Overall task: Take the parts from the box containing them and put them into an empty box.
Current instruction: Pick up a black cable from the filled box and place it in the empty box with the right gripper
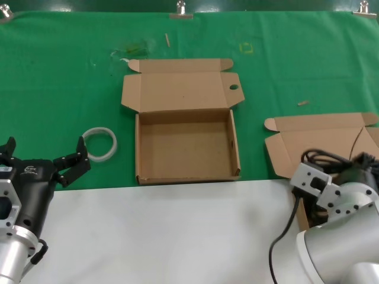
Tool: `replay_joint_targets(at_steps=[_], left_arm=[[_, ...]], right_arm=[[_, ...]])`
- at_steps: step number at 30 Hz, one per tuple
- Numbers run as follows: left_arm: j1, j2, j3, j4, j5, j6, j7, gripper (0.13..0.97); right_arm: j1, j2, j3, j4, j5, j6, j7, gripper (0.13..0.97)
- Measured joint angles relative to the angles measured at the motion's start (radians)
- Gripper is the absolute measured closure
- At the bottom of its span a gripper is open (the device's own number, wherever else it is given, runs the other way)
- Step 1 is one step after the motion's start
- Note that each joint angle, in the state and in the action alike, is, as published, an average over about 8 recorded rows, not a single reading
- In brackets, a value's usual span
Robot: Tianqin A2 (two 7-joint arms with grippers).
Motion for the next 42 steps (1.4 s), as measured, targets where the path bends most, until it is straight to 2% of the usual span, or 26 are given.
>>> replay_joint_targets(at_steps=[7,25,42], left_arm=[[0.0,0.0,0.0,0.0,0.0,0.0,0.0,0.132],[0.0,0.0,0.0,0.0,0.0,0.0,0.0,0.132],[0.0,0.0,0.0,0.0,0.0,0.0,0.0,0.132]], right_arm=[[0.04,0.0,-0.059,0.016,0.019,-0.021,0.052,0.859],[0.256,0.0,-0.308,-0.344,0.094,-0.285,0.292,0.859],[0.386,0.001,-0.491,-0.48,0.177,-0.456,0.519,0.859]])
